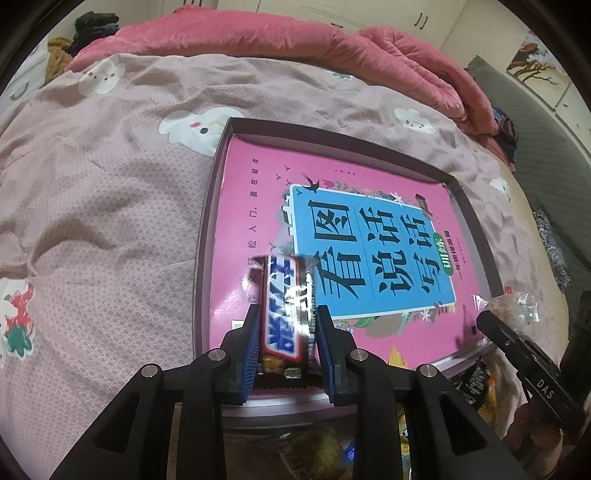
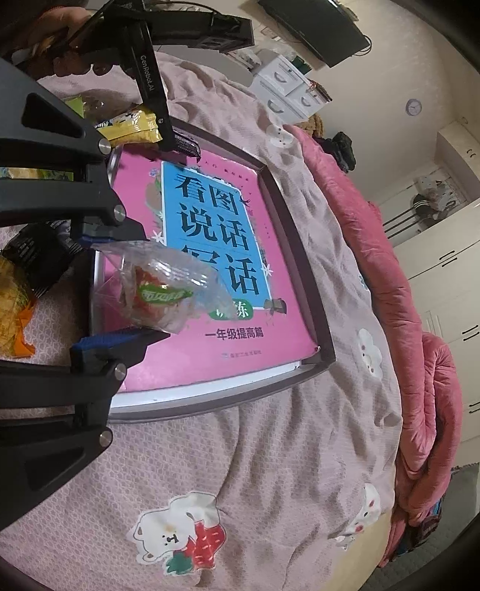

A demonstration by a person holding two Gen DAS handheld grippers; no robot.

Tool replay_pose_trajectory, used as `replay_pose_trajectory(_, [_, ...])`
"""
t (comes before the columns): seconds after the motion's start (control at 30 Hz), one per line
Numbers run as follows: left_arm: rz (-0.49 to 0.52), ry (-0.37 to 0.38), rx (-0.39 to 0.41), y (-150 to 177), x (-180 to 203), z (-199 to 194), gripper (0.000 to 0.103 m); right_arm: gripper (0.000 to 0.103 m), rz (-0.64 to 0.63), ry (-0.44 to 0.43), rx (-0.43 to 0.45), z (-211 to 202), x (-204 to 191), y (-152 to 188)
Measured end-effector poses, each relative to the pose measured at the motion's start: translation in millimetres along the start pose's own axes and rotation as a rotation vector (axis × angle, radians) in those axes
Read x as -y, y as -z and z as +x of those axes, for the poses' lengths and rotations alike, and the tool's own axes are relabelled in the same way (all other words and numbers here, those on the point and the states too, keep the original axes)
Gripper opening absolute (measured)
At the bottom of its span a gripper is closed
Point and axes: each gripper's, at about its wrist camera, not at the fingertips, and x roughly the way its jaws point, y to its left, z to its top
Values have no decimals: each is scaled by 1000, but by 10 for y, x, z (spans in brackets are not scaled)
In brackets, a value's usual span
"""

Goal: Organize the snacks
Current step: 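Lower the Snickers bar into the tray and open the left gripper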

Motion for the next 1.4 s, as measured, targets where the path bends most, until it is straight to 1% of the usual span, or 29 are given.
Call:
replay_pose_trajectory(0.13, [0, 1, 3, 5, -5, 1, 29, 37, 5, 2, -1, -12, 5, 12])
replay_pose_trajectory(0.2, [1, 0, 3, 9, -2, 2, 29, 42, 10, 8, 0, -26, 18, 18])
replay_pose_trajectory(0.37, [-1, 0, 3, 8, -4, 0, 29, 48, 17, 23, 19, -103, 58, 17])
replay_pose_trajectory(0.63, [-5, 9, 14, -5, -18, -59, 29, 48, 29, 60, 45, -189, 119, 33])
replay_pose_trajectory(0.77, [-7, 13, 17, -3, -23, -80, 29, 50, 47, 75, 55, -230, 165, 34])
replay_pose_trajectory(0.97, [-9, 18, 26, 8, -29, -134, 29, 50, 69, 81, 90, -384, 201, 67])
replay_pose_trajectory(1.13, [-17, 22, 33, 7, -50, -195, 29, 50, 27, 126, 106, -416, 112, 82])
replay_pose_trajectory(1.23, [-21, 24, 40, 9, -63, -235, 29, 50, -7, 142, 100, -390, 59, 98])
replay_pose_trajectory(1.4, [-29, 27, 48, 17, -83, -297, 29, 50, -34, 118, 70, -296, -8, 106])
